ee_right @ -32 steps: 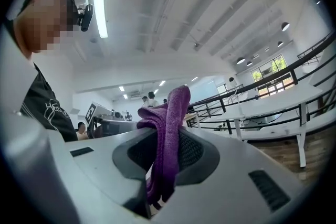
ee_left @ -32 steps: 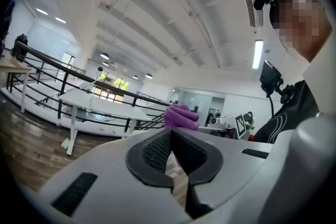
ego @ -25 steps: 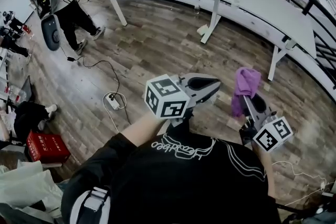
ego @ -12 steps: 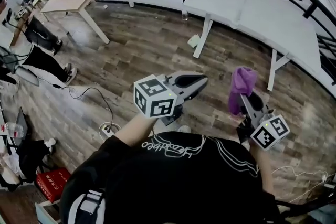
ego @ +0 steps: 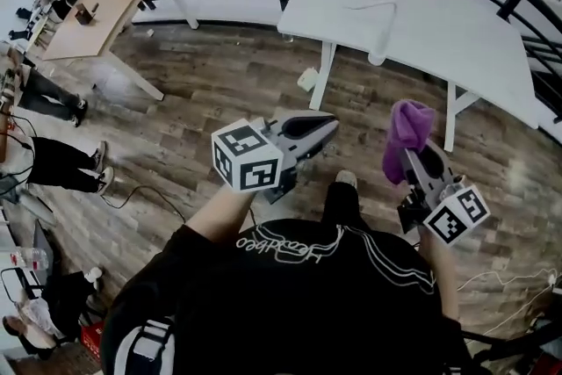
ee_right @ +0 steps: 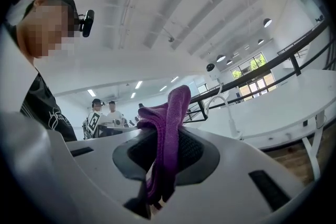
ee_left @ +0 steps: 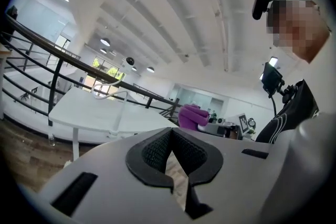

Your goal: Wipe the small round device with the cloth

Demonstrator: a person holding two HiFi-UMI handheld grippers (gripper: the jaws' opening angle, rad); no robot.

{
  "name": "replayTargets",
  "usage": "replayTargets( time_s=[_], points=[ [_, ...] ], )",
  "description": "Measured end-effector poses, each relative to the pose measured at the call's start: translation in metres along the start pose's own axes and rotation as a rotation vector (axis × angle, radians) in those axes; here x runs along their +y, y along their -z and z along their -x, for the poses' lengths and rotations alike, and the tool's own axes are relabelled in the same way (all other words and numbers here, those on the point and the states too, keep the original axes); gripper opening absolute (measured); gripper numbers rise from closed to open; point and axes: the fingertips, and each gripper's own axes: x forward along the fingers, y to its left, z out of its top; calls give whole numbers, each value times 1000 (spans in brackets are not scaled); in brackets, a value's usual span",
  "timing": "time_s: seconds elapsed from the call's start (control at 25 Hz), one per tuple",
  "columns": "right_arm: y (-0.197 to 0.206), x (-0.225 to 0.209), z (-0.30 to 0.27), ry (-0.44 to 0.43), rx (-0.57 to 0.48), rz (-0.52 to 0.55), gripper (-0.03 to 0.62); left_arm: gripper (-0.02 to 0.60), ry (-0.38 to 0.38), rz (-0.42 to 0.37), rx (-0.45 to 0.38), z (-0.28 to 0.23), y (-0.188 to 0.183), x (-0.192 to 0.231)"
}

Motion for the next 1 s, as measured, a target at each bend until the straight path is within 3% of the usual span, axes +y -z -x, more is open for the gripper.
replayTargets(
  time_s=[0.6,1.0],
  points=[
    [-102,-214,-123,-76,-1,27,66,9,-113,-66,20,-162,-108,171],
    [-119,-279,-172,-56,5,24,66,12,-175,-162,59,-199,-148,262]
  ],
)
